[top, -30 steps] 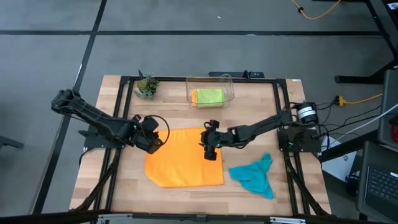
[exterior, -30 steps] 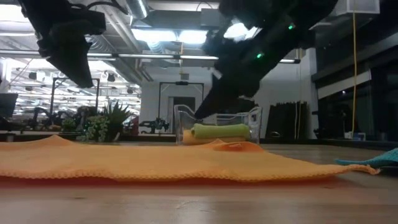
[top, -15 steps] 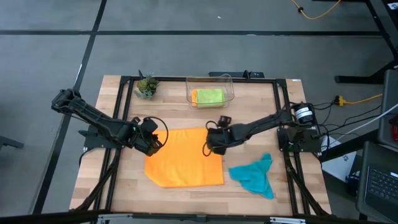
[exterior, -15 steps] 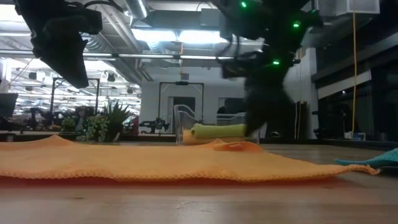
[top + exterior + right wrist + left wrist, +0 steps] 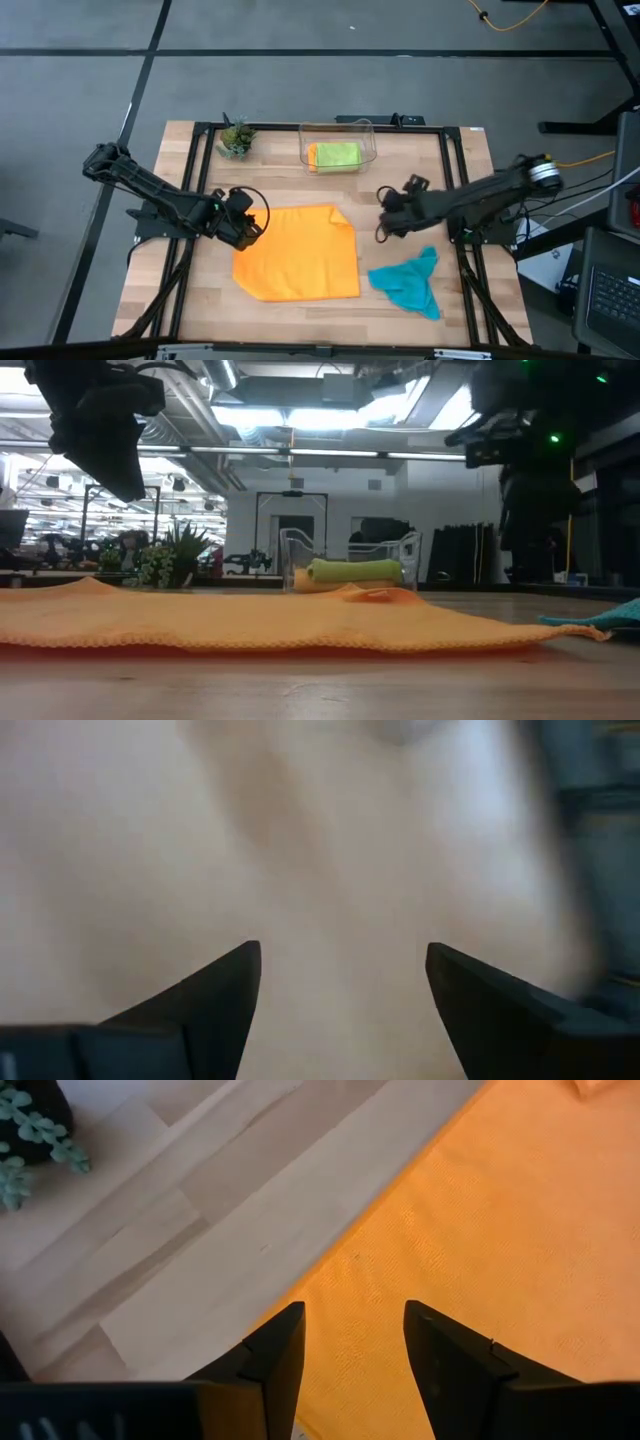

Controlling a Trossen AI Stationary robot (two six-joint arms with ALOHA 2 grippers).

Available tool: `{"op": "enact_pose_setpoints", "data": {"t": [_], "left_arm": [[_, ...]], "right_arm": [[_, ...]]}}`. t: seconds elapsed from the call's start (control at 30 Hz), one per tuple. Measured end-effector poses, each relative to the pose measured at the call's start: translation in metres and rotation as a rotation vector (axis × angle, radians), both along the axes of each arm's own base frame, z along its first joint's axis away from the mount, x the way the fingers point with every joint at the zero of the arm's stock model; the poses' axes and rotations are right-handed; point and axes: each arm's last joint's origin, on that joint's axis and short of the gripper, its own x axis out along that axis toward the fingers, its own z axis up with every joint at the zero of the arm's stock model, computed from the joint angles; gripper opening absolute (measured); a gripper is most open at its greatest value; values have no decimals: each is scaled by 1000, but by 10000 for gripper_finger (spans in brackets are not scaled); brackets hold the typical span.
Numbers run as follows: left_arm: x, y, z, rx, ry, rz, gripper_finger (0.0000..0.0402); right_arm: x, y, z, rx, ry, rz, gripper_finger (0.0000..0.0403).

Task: Fold microfiber towels
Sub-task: Fold the orange microfiber cloth

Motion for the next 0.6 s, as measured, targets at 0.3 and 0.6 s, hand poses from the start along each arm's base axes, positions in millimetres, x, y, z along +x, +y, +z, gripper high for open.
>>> {"op": "enact_pose_setpoints", "data": {"t": [0.3,0.6], "left_arm": [[1,-1,0,-12,3,-15,164],[1,-1,0,-4,-2,-16,164]], "right_arm": [[27,12,-15,285,-747,260,287],[78,21,-40,104,-563,413,287]]}}
